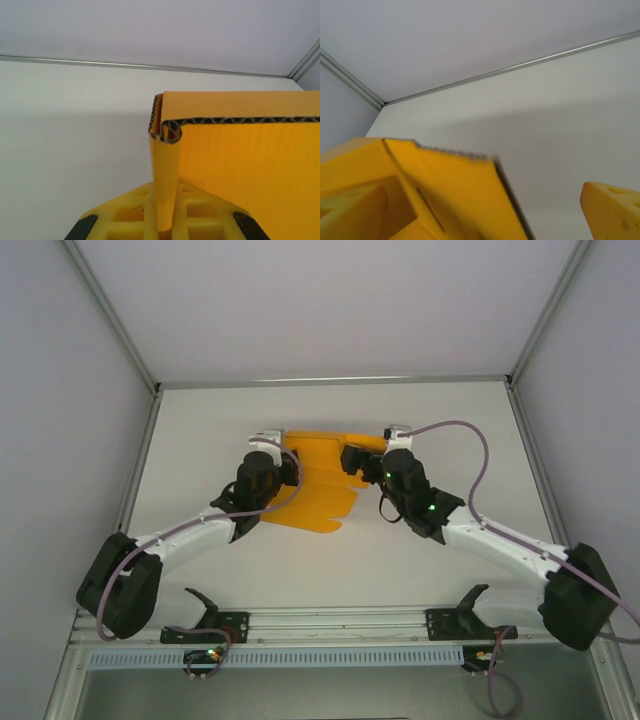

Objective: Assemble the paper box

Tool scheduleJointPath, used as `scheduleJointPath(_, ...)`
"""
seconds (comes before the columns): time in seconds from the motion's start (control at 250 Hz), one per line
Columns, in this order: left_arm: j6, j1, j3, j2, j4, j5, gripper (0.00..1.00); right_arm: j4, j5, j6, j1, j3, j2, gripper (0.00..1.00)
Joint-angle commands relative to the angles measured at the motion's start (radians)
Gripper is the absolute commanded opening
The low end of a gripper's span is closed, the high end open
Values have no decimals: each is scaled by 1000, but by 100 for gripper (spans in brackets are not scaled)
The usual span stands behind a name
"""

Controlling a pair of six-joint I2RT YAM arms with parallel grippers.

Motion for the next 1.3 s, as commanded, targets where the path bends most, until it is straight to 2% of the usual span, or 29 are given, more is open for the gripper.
scheduleJointPath(0.0,13,-4,-15,-56,18,-47,0,-210,3,28,5,-31,-142,100)
scheduleJointPath(0.22,47,5,-26,-75,23,-47,0,-440,-42,122,5,-185,-343,100)
scheduleJointPath(0.32,49,5,-27,-77,26,-28,0,-443,-39,137,6,-221,-359,100)
scheduleJointPath(0.547,88,5,-54,-80,81,67,0,-288,-77,79,5,-163,-219,100)
scheduleJointPath(0.719,141,-2,-84,-58,145,109,0,-301,-85,24,8,-30,-96,100)
scheduleJointPath(0.799,132,-3,-84,-45,149,97,0,-322,-77,20,13,5,-54,100)
scheduleJointPath(0.994,76,-8,-55,-20,140,110,0,-216,-95,33,41,11,51,100)
scheduleJointPath(1.066,30,-8,-39,-14,127,114,0,-187,-25,32,76,35,98,100)
scheduleJointPath(1.17,-16,-11,-18,-10,107,115,0,-161,186,27,142,74,166,100)
scheduleJointPath(1.294,-73,-12,-8,-9,74,64,0,-213,445,176,191,123,244,100)
